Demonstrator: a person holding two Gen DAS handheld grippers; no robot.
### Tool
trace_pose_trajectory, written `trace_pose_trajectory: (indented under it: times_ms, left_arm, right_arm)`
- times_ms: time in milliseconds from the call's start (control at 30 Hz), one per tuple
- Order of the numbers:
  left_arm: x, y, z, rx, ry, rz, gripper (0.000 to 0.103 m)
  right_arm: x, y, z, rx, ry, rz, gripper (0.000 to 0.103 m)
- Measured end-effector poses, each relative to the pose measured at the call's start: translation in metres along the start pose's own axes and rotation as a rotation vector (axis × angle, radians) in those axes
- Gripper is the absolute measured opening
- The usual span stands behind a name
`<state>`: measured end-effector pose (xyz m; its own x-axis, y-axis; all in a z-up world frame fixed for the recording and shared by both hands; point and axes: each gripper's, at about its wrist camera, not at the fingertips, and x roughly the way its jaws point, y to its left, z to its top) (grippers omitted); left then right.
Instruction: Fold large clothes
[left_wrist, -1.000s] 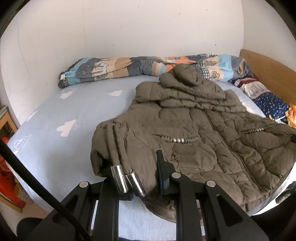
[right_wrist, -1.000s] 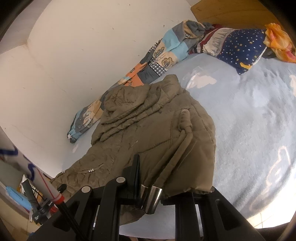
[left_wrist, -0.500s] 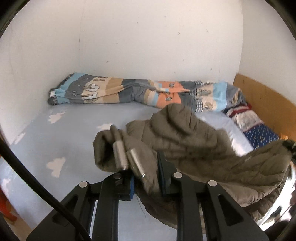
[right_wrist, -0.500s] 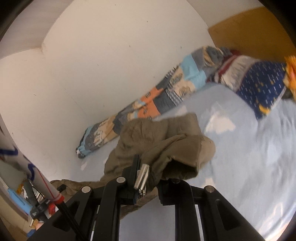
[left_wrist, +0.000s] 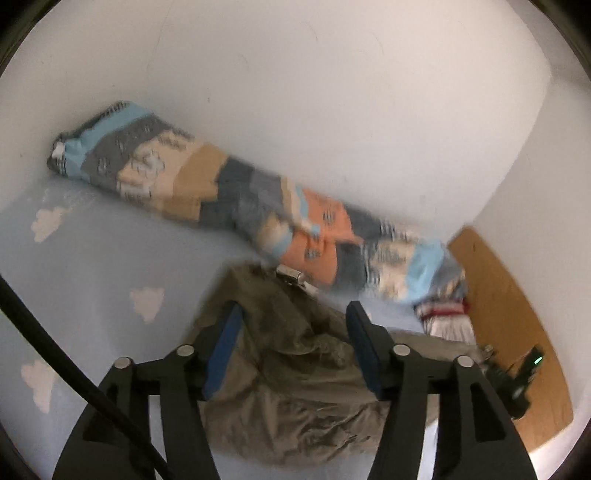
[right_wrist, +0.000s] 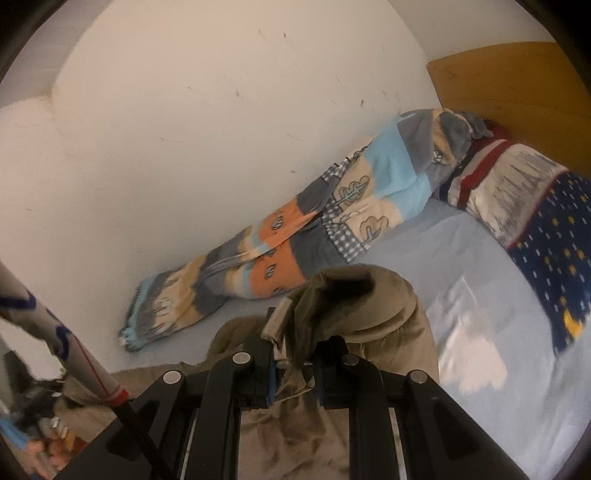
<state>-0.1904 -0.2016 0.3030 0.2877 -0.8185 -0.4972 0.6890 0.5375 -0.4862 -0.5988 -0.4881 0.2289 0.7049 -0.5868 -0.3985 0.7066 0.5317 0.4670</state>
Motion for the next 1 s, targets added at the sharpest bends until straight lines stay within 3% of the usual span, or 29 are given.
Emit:
trace_pose_trajectory:
  times_ms: [133, 233, 400, 533, 633, 733, 867, 967, 1000]
  left_arm:
    - [0.013, 0.004, 0.035, 0.048, -0.069, 0.075, 0.067]
    - [0.041, 0.001, 0.032, 0.126, -0.024, 0.1, 0.067]
    - [0.111, -0.013, -0.021, 0.226, 0.131, 0.055, 0.067]
    - [0.182, -0.024, -0.086, 0.279, 0.3, 0.032, 0.067]
    - [0.224, -0.026, -0.116, 0.292, 0.367, 0.058, 0.067]
    - [0.255, -0.024, -0.122, 0.289, 0.374, 0.124, 0.067]
    - [0.287, -0.012, -0.115, 0.216, 0.432, 0.158, 0.069]
    - [0.298, -0.012, -0.114, 0.217, 0.436, 0.176, 0.07]
    - [0.298, -0.012, -0.115, 0.214, 0.434, 0.178, 0.07]
  right_arm:
    - [0.067, -0.013, 0.02, 0.024, 0.039, -0.058, 0.017]
    - [0.111, -0.023, 0.022, 0.018, 0.069, -0.109, 0.017]
    - [0.167, -0.038, 0.015, 0.021, 0.126, -0.175, 0.017]
    - [0.2, -0.05, 0.006, 0.038, 0.162, -0.217, 0.017]
    - [0.216, -0.059, 0.001, 0.061, 0.19, -0.229, 0.017]
    - [0.226, -0.067, -0.003, 0.093, 0.225, -0.226, 0.019]
    - [0.214, -0.08, 0.0, 0.165, 0.22, -0.137, 0.039]
    - [0.186, -0.083, 0.007, 0.187, 0.191, -0.053, 0.053]
    - [0.179, -0.081, 0.008, 0.177, 0.188, -0.034, 0.053]
